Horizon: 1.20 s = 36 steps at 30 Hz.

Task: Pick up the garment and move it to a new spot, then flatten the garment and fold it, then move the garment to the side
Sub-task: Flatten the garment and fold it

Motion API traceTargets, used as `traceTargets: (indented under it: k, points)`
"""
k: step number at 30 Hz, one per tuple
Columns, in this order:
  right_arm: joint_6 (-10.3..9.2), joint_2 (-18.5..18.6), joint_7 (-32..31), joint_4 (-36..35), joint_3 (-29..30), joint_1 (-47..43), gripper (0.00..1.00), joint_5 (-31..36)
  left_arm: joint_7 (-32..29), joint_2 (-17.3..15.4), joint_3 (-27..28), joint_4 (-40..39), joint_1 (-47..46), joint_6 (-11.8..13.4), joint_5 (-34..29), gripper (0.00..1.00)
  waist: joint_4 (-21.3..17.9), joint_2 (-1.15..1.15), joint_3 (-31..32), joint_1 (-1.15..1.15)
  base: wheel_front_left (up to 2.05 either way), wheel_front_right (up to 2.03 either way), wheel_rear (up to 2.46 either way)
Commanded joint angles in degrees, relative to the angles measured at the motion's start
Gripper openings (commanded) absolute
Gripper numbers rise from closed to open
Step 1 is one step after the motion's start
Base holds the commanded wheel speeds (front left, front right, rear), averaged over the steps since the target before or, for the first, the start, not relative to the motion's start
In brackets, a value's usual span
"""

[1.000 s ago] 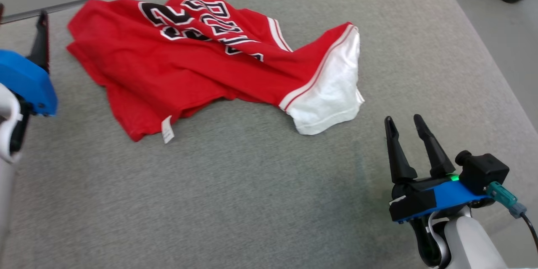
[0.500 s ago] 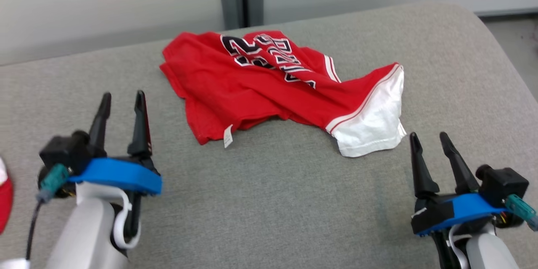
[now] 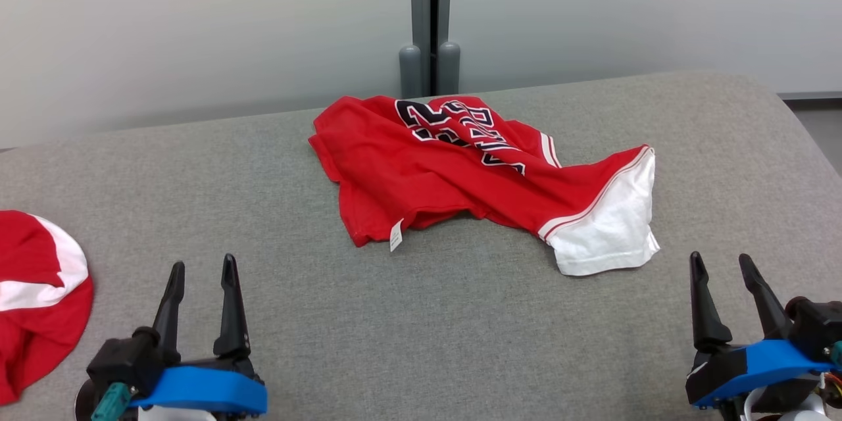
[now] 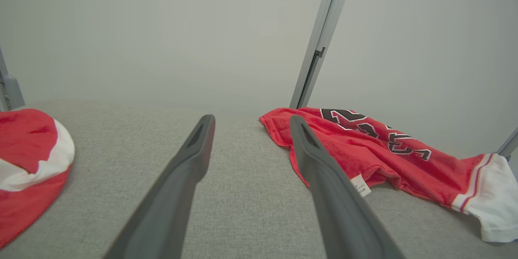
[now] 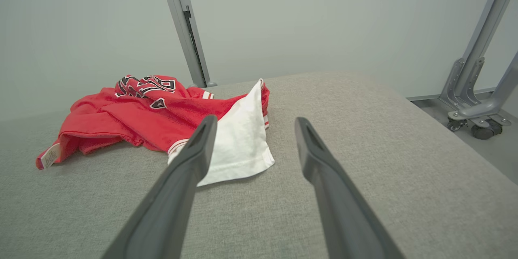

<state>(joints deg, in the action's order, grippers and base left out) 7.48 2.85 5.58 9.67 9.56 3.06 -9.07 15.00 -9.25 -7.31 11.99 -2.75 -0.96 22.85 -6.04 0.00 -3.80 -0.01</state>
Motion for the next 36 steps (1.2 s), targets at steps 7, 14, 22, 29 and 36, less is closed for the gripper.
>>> traceTargets:
  k: [7, 14, 22, 29, 36]
  points:
    - [0.03, 0.1, 0.2, -1.4, -3.8, -1.9, 1.0, 1.5, 0.3, 0.7, 0.4, 1.7, 2.7, -0.3, -2.7, 1.0, 1.4, 0.0, 1.2, 0.01, 0.0, 0.0, 0.0]
    - [0.03, 0.1, 0.5, -0.8, -6.7, -1.4, 1.0, 1.3, 0.3, 0.8, 0.7, 3.6, 2.6, -0.8, -3.4, 1.0, 2.2, 0.0, 1.7, 0.01, 0.0, 0.0, 0.0]
    - [0.03, 0.1, 0.2, -0.8, -7.8, -1.0, 1.0, 0.9, 0.3, 1.0, 0.9, 5.0, 2.0, -1.3, -3.8, 1.0, 2.5, 0.0, 1.6, 0.01, 0.0, 0.0, 0.0]
    - [0.03, 0.1, -0.3, -0.8, -8.1, 1.1, 1.0, 0.9, -0.1, 1.3, -0.6, 5.9, -0.5, -2.0, -4.6, 1.0, 1.9, 0.0, 0.0, 0.01, 0.0, 0.0, 0.0]
    - [0.03, 0.1, -3.2, 0.0, -8.8, 6.8, 1.0, 1.6, -5.5, 2.6, -5.9, 11.9, -10.5, -4.0, -5.8, 1.0, -0.2, 0.0, -5.5, 0.01, 0.0, 0.0, 0.0]
